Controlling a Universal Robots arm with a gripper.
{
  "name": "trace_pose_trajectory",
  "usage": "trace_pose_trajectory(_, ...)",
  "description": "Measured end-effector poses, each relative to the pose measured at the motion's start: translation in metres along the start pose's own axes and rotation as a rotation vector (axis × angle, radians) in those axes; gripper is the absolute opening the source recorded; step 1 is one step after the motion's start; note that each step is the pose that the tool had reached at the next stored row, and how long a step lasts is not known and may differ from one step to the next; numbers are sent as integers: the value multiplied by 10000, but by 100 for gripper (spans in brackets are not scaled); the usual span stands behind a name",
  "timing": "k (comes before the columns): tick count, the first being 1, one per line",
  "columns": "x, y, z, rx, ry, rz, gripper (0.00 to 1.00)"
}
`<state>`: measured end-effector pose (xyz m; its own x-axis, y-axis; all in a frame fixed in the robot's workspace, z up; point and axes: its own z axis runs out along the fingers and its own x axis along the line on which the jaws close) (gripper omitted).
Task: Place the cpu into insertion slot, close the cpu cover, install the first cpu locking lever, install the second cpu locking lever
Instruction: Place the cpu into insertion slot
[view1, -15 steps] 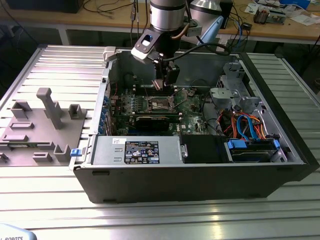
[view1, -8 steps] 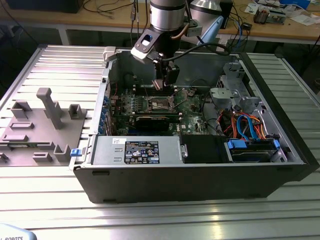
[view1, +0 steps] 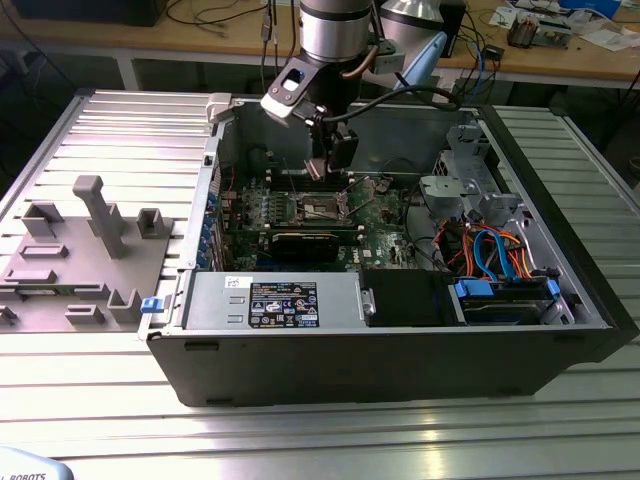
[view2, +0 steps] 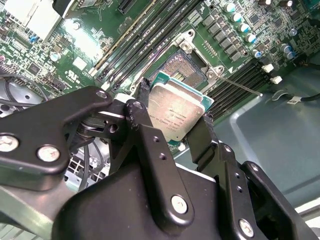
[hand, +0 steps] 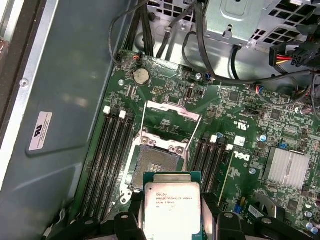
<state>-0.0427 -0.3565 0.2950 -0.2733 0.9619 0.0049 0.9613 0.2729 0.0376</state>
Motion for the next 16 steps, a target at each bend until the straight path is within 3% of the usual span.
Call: trace_pose_trajectory(16, 0, 0, 0, -1, -11, 294, 55)
